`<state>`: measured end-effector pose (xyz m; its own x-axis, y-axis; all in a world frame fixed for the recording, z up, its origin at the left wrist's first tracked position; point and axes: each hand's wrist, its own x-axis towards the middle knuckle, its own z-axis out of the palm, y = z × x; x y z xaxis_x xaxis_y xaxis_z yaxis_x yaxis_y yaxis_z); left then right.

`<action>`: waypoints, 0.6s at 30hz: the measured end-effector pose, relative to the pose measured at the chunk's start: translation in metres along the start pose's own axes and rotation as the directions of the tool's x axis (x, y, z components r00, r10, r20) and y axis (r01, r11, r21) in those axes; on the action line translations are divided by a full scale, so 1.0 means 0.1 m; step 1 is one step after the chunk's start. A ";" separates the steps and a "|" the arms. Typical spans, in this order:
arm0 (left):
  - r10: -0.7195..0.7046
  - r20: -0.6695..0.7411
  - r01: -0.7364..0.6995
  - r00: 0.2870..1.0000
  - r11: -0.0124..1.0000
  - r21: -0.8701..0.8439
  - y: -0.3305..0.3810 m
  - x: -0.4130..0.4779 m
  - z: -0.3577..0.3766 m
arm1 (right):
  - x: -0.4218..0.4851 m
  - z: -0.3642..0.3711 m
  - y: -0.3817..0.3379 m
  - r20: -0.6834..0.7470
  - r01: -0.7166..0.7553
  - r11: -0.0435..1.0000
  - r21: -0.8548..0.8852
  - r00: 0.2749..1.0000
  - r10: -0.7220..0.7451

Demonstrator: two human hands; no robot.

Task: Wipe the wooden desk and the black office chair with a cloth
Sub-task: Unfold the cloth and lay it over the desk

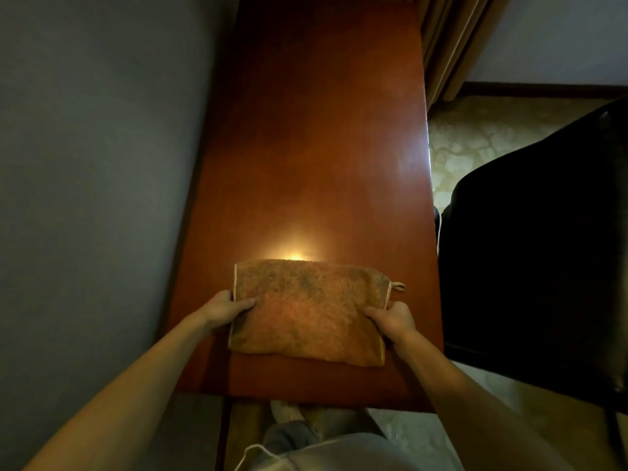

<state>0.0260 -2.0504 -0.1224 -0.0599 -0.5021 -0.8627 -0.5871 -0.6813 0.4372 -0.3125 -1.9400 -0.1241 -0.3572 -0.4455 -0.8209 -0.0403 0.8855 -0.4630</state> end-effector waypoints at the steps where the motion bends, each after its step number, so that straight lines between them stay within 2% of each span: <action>1: 0.021 0.014 -0.020 1.000 1.000 -0.019 -0.05 -0.04 0.01 | -0.04 0.04 0.03 -0.016 0.024 1.000 0.000 1.000 -0.024; 5: 0.127 -0.079 -0.128 0.989 0.992 -0.005 -0.30 -0.25 -0.04 | -0.23 0.20 0.13 -0.018 0.182 0.983 0.007 0.983 -0.182; 8: 0.253 -0.198 -0.224 0.947 0.962 0.155 -0.55 -0.39 -0.19 | -0.38 0.37 0.20 0.061 0.262 0.965 -0.007 0.963 -0.262; 10: 0.292 -0.279 -0.203 0.915 0.930 0.307 -0.79 -0.49 -0.33 | -0.50 0.54 0.27 0.115 0.287 0.958 -0.010 0.952 -0.284; 12: 0.286 -0.349 -0.152 0.892 0.918 0.366 -1.02 -0.56 -0.47 | -0.61 0.74 0.35 0.168 0.282 0.959 0.009 0.945 -0.280; 16: 0.230 -0.474 -0.075 0.850 0.944 0.323 -1.40 -0.65 -0.75 | -0.78 1.13 0.52 0.237 0.246 0.964 0.097 0.935 -0.262; 18: 0.240 -0.502 -0.099 0.831 0.952 0.291 -1.51 -0.68 -0.83 | -0.82 1.23 0.56 0.228 0.242 0.964 0.108 0.938 -0.260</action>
<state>0.1861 -1.9574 -0.1087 0.2146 -0.8479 -0.4848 -0.7878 -0.4437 0.4273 -0.1709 -1.8704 -0.1240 -0.1124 -0.6787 -0.7258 -0.0245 0.7321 -0.6808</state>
